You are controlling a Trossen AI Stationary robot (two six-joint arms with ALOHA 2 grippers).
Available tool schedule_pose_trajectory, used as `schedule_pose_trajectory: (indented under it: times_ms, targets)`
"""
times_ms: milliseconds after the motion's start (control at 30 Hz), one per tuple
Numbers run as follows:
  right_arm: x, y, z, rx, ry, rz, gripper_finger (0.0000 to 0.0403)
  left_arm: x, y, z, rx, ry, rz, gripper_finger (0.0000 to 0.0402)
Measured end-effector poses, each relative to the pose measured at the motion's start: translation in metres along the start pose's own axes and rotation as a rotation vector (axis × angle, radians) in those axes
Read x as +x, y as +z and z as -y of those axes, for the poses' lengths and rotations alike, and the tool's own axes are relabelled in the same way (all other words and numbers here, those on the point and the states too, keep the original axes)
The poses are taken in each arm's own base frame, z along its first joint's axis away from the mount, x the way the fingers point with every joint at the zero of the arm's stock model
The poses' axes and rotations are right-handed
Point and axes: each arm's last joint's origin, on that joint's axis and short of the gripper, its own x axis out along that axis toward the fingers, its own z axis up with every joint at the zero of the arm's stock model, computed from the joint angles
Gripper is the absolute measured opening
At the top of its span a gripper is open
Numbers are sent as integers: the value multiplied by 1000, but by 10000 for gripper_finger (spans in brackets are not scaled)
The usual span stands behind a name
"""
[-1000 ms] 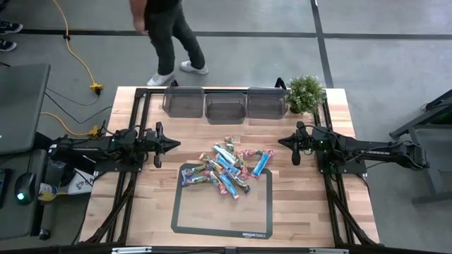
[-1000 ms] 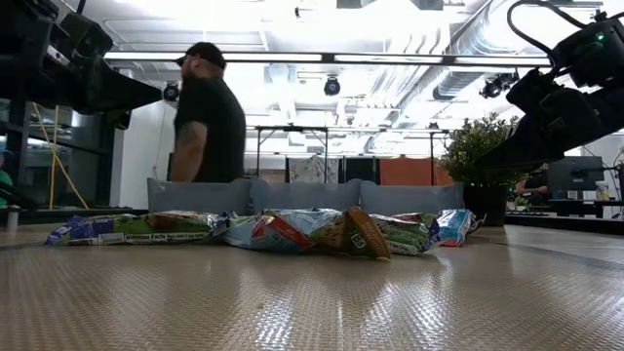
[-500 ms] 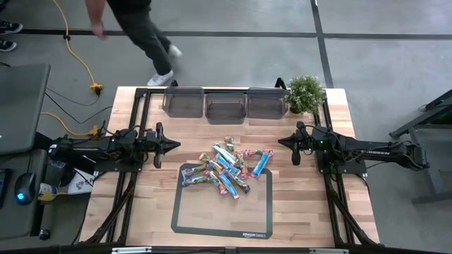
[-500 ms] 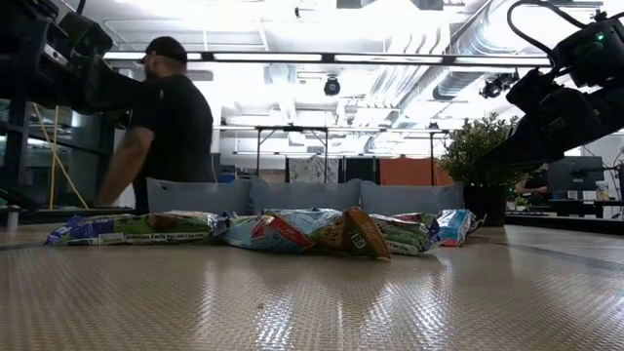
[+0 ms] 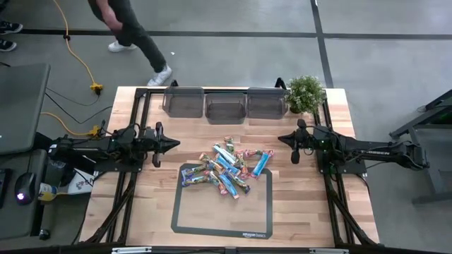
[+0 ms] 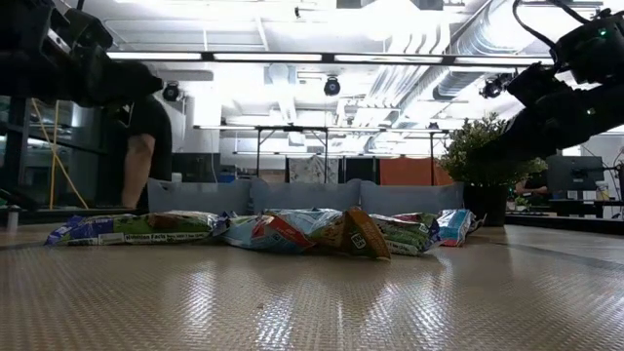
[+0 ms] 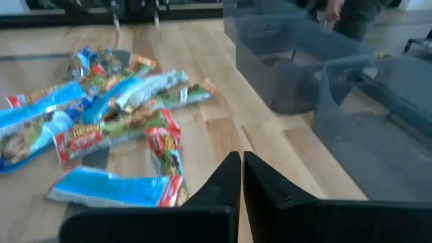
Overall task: Pick and place Granola Bars by type
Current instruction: Put the red granola bar into the right black bin
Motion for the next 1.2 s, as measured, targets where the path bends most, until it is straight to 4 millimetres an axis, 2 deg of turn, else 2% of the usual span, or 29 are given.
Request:
schedule_pose_trajectory:
  times_ms: [333,667,800,1000,1200]
  targets:
    - [0,4,1,5,-30,40,0,0,0,-1,1,33,3,1]
    - [-1,17,1,368,6,176,0,0,0,-1,2,33,2,1]
    - [-3,26,0,336,24,249,1,0,0,-1,2,33,-1,1]
    - [-12,71,0,204,27,327,11,0,-1,-1,2,33,-2,1]
    - [-25,130,1,49,-16,222,44,0,-1,-1,2,33,-2,1]
